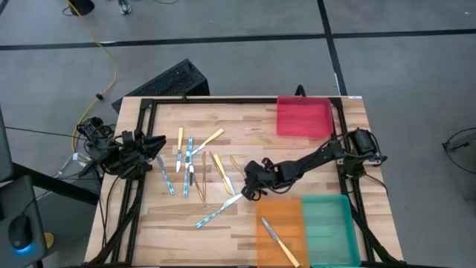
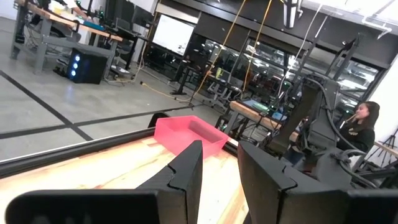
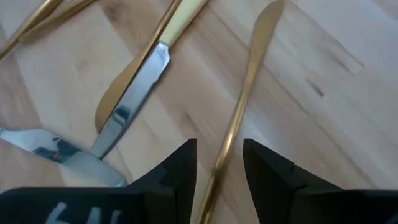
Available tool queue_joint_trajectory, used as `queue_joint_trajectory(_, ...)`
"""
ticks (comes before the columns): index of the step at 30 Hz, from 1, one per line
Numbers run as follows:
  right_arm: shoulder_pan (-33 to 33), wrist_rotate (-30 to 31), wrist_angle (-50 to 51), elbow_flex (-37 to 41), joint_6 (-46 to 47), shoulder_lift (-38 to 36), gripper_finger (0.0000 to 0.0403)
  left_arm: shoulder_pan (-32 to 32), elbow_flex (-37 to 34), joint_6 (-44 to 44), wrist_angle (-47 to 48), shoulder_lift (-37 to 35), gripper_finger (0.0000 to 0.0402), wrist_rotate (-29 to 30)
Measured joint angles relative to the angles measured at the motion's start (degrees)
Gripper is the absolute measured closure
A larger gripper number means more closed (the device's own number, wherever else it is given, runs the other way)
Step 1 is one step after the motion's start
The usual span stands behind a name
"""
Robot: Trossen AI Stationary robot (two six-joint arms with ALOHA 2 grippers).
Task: Sort silverware by color (type)
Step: Put the gold knife into the blue bin
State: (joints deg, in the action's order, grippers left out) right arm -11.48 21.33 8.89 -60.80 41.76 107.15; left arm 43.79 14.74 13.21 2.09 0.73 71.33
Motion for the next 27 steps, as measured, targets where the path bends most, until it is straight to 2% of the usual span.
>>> queue_joint_trajectory(7, 1.7, -0.5, -0.3, 0.0, -1.5, 0.0, 0.0249, 0.0, 0.0, 0.0, 0.0, 0.0, 0.0312, 0.0)
queue_joint_trajectory(27, 0.7, 1.3, -1.1, 0.0, -3.4, 0.3, 0.0249, 0.0, 0.0, 0.0, 0.0, 0.0, 0.0312, 0.0)
